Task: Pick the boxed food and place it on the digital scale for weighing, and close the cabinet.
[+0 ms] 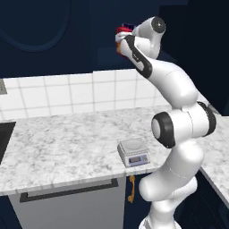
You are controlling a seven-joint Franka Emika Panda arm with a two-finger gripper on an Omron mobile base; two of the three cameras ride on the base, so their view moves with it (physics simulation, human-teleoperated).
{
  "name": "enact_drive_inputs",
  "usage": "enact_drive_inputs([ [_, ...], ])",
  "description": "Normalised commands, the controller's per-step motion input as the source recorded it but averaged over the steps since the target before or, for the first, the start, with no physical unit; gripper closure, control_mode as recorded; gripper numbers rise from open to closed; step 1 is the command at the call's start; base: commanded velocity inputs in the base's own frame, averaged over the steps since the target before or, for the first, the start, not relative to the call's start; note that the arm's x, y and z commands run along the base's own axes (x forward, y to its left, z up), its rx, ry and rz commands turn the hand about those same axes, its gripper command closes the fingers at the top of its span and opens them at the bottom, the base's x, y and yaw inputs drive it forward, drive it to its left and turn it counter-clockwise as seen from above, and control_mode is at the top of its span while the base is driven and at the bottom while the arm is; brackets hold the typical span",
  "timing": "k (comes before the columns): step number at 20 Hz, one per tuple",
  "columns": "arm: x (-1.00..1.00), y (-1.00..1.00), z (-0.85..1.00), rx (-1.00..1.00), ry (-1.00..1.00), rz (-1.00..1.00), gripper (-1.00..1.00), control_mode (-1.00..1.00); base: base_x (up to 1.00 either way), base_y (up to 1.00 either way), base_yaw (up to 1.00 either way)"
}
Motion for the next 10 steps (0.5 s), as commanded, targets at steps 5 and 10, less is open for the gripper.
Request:
enact_drive_inputs([
  [5,0.12,0.12,-0.13,0.03,0.0,0.0,1.0,-1.0,0.0,0.0,0.0],
  [10,-0.59,0.01,-0.23,0.06,-0.03,0.0,1.0,-1.0,0.0,0.0,0.0],
])
